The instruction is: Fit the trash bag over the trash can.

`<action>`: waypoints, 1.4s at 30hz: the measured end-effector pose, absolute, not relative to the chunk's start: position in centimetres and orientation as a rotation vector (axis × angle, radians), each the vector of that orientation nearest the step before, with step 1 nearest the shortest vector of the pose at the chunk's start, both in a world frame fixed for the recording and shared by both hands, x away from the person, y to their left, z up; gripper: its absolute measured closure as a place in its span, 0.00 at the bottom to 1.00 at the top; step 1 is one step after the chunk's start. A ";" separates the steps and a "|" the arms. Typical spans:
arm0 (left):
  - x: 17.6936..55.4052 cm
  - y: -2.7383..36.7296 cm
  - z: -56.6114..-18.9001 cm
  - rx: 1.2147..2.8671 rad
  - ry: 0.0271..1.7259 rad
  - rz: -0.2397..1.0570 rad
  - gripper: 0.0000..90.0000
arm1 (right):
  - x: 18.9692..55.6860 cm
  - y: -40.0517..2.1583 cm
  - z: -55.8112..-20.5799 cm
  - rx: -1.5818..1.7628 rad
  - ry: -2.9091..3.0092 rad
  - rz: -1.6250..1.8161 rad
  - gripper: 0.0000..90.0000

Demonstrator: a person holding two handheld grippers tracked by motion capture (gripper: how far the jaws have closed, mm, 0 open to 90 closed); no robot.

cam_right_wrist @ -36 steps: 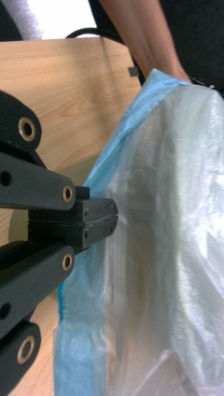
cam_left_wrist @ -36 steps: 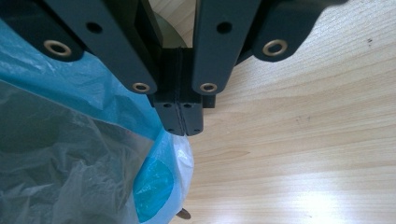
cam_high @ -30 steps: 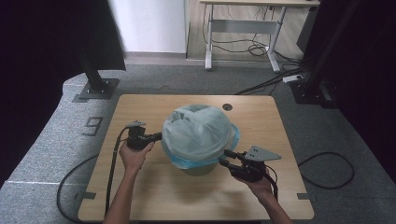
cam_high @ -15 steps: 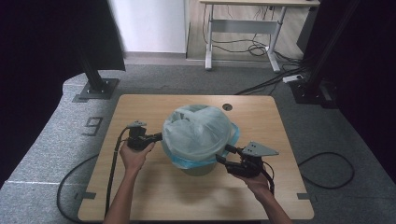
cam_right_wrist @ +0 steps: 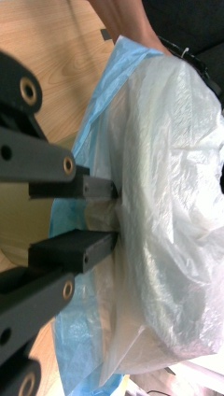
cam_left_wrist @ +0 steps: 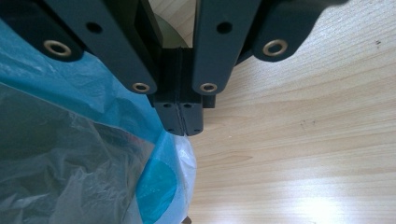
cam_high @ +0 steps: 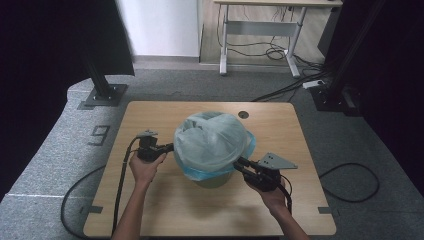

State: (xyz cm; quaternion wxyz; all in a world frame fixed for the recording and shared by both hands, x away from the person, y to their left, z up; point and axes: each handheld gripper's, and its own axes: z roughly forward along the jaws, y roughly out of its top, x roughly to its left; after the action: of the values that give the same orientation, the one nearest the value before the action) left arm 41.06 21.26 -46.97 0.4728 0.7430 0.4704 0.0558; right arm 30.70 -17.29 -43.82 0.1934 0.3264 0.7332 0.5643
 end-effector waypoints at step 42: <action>40.9 21.2 -47.3 1.813 1.149 0.128 1.00 | 29.0 -16.5 -45.0 0.682 2.187 1.664 0.61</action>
State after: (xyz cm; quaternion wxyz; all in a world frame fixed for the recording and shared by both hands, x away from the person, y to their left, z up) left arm 40.88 21.19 -47.25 0.4755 0.7418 0.4700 0.0525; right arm 29.03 -16.47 -45.04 0.1548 0.2379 0.7631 0.5806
